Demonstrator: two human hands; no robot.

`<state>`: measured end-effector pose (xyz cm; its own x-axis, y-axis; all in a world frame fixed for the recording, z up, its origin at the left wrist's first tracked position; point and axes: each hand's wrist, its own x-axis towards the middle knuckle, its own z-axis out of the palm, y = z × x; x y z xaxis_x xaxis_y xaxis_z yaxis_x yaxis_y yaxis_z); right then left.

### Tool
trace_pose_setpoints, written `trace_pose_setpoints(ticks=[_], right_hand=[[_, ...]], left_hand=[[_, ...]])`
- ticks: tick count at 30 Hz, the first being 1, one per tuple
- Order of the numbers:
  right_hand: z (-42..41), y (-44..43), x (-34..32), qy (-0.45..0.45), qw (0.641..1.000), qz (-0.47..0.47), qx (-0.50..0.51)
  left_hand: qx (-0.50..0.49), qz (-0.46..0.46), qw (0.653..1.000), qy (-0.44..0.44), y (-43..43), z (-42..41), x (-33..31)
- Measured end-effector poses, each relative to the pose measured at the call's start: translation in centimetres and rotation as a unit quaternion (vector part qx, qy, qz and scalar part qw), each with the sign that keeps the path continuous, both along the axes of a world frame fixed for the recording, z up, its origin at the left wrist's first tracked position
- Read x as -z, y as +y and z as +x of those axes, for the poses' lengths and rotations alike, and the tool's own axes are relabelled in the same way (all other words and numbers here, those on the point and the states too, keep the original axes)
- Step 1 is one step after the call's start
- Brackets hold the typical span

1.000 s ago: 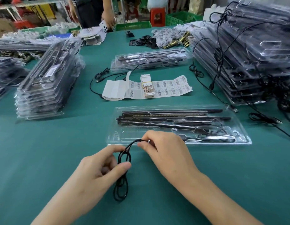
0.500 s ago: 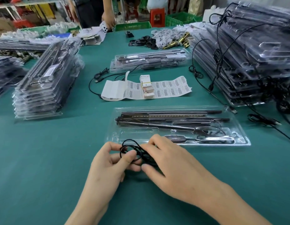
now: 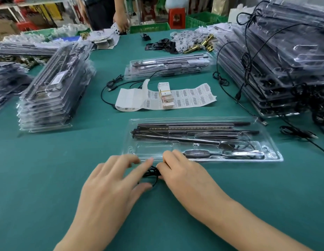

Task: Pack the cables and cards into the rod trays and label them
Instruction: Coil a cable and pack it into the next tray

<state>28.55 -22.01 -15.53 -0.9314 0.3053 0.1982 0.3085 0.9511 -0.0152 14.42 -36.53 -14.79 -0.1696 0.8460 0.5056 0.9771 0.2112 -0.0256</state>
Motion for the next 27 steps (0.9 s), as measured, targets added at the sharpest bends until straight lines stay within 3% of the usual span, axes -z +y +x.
trace_pose_setpoints(ticks=[2, 6, 13, 17, 20, 27], right_hand=[[-0.1, 0.0, 0.0, 0.003, 1.0, -0.007, 0.004], [-0.1, 0.2, 0.5, 0.007, 0.999, -0.032, 0.008], [0.7, 1.0, 0.5, 0.101, 0.991, -0.087, -0.019], [3.7, 1.8, 0.6, 0.182, 0.979, -0.068, 0.062], [6.0, 2.0, 0.5, 0.179, 0.972, -0.067, 0.14], [5.8, 1.8, 0.0, 0.178, 0.973, -0.027, 0.144]], left_hand=[[0.008, -0.019, 0.999, 0.032, 0.5, 0.4, 0.4], [0.009, -0.031, 0.999, 0.013, 0.9, 0.4, 0.6], [0.01, -0.05, 0.999, 0.015, 1.5, 0.5, 0.4], [0.005, -0.035, 0.999, 0.016, 0.9, 1.0, 1.1], [0.002, -0.028, 0.999, 0.024, 1.0, 1.3, 1.5], [0.011, -0.039, 0.998, 0.051, 1.3, 1.2, 1.3]])
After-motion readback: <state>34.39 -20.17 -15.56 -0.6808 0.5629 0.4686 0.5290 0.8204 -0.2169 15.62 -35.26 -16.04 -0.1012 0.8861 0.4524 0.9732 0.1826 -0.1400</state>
